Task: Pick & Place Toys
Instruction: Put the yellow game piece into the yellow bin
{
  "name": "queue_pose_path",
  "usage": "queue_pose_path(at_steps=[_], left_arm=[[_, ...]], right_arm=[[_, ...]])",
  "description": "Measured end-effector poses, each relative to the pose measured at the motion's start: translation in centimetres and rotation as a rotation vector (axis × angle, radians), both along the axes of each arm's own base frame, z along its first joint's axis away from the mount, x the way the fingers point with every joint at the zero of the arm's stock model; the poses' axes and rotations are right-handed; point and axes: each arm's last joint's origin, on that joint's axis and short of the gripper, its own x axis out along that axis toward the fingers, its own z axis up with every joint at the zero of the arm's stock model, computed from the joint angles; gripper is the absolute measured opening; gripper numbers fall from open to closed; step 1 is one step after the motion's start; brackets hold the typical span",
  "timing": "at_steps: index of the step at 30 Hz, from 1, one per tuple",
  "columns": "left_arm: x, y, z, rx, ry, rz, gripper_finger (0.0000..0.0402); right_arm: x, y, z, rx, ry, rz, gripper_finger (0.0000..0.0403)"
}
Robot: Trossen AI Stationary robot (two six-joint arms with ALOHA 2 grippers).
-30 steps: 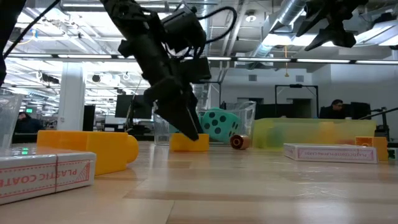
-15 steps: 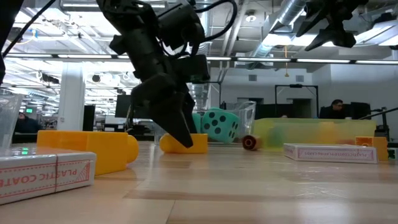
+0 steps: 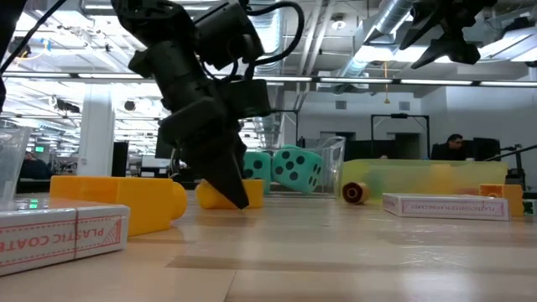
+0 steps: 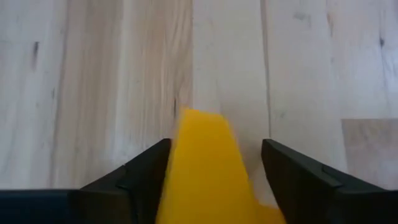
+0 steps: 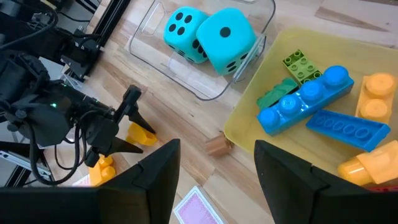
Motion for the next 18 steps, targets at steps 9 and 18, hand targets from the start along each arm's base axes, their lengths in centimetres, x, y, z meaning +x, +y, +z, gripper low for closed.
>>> queue_pose_path(at_steps=[9, 18], left_arm=[[0.1, -1.04, -0.09, -0.006, -0.051, 0.058, 0.0168], [0.23, -1.03, -0.04, -0.041, -0.063, 0.095, 0.0155]], right_arm=[[0.0, 0.0, 0.0, 0.006, -0.003, -0.006, 0.0198], [0.01, 0.0, 0.0, 0.011, -0.004, -0.011, 0.0198]])
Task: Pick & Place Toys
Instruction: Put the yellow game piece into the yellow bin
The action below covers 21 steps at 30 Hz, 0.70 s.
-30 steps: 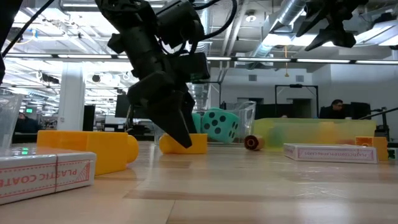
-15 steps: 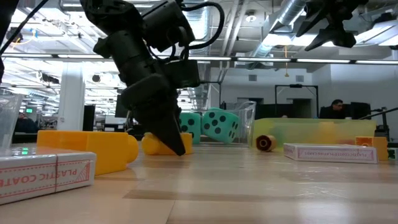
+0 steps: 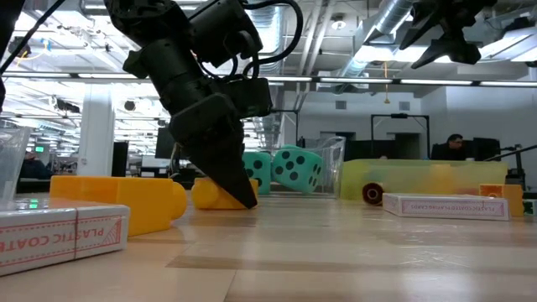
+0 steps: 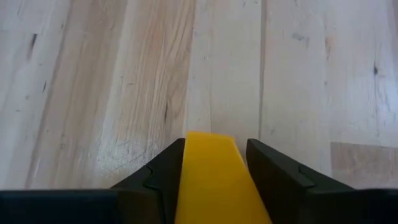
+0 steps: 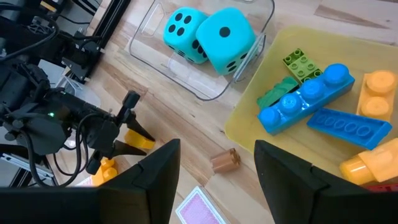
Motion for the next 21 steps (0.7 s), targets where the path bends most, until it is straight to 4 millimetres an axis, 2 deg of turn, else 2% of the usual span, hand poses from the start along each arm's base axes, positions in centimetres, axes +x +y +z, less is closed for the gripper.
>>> queue_pose_path(at_steps=[3, 11, 17, 21], left_arm=[[0.0, 0.0, 0.0, -0.001, -0.004, 0.0, 0.0163], [0.0, 0.0, 0.6, -0.007, -0.025, 0.0, 0.0149], [0.2, 0.2, 2.4, -0.03, -0.11, 0.019, 0.0149], [0.5, 0.8, 5.1, -0.072, -0.249, 0.068, 0.0149]], right_arm=[[0.0, 0.0, 0.0, 0.0, 0.002, 0.0, 0.0198], [0.0, 0.0, 0.0, -0.003, 0.003, 0.004, 0.0198], [0.0, 0.0, 0.0, -0.011, 0.005, 0.012, 0.0198], [0.1, 0.0, 0.0, -0.014, 0.001, 0.016, 0.0198]])
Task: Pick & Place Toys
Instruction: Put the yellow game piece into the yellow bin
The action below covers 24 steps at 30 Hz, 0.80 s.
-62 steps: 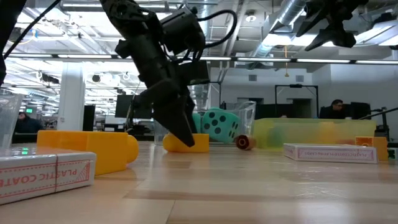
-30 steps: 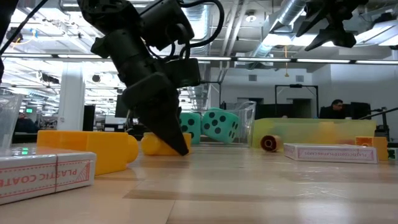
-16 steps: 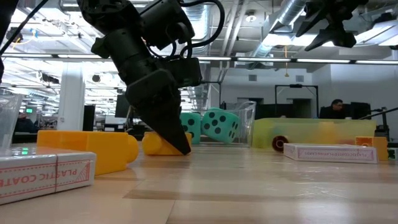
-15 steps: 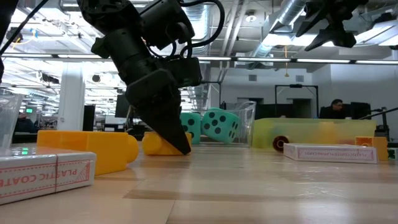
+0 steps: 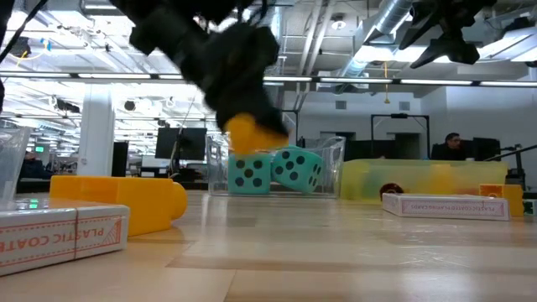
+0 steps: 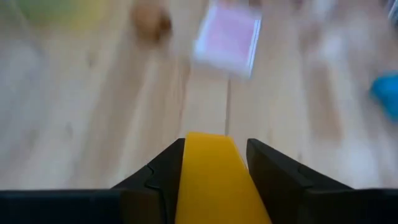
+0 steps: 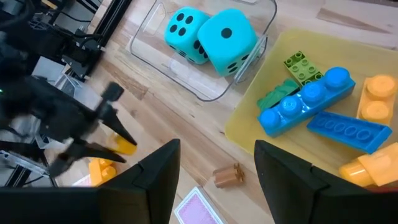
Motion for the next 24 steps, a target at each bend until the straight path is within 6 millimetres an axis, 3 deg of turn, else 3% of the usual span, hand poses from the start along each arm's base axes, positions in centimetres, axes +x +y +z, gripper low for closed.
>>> queue_pose_path(at_steps=[7, 13, 20, 24], left_arm=[[0.0, 1.3, 7.4, -0.044, -0.444, 0.126, 0.0149], [-1.3, 3.1, 13.5, -0.108, -0.844, 0.212, 0.0149], [-2.4, 4.6, 16.5, -0.163, -1.1, 0.252, 0.0149], [-2.8, 4.9, 17.3, -0.234, -1.195, 0.263, 0.0149]], right_arm=[[0.7, 0.9, 0.6, -0.058, -0.068, 0.106, 0.0198], [2.1, 2.0, 2.5, -0.176, -0.28, 0.235, 0.0198], [4.8, 3.0, 5.2, -0.287, -0.599, 0.303, 0.0207], [6.9, 3.3, 5.2, -0.29, -0.663, 0.345, 0.0233]])
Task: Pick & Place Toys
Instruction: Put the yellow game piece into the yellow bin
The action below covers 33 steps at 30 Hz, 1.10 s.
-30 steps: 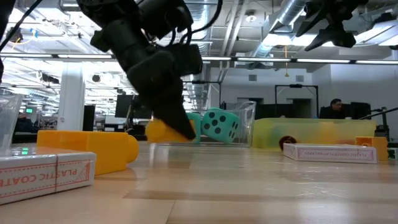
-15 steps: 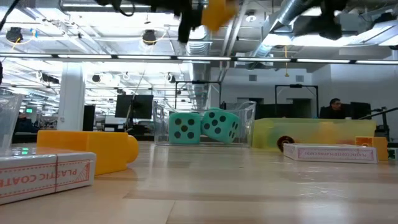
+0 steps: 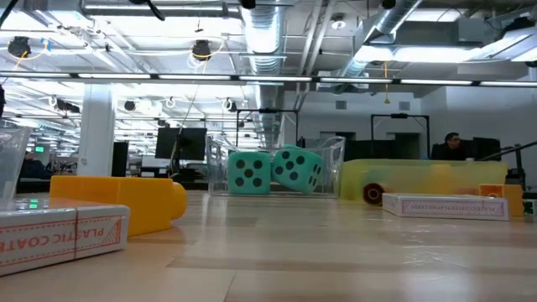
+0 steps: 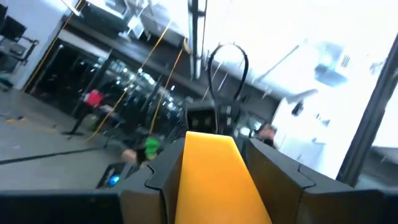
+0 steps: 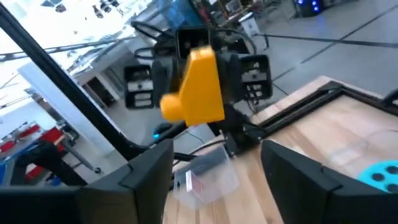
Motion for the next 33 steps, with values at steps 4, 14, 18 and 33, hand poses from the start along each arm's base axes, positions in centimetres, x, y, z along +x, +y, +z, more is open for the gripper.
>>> queue_pose_path(at_steps=[4, 14, 18, 33], left_arm=[[-0.4, 0.0, 0.7, -0.024, -0.097, -0.05, 0.0149], [-0.5, -0.1, 1.0, -0.075, -0.137, -0.103, 0.0149], [-0.7, 0.0, 1.3, -0.09, -0.178, -0.113, 0.0149], [-0.4, 0.1, 0.7, -0.128, -0.118, -0.094, 0.0149]], right_arm=[[2.0, 0.0, -0.9, 0.005, 0.011, 0.016, 0.0266], [6.2, 0.0, -1.2, -0.021, -0.175, 0.071, 0.0352], [7.2, 0.1, -1.6, -0.043, -0.207, 0.08, 0.0375], [8.8, 1.3, -1.4, -0.186, -0.262, 0.054, 0.04]])
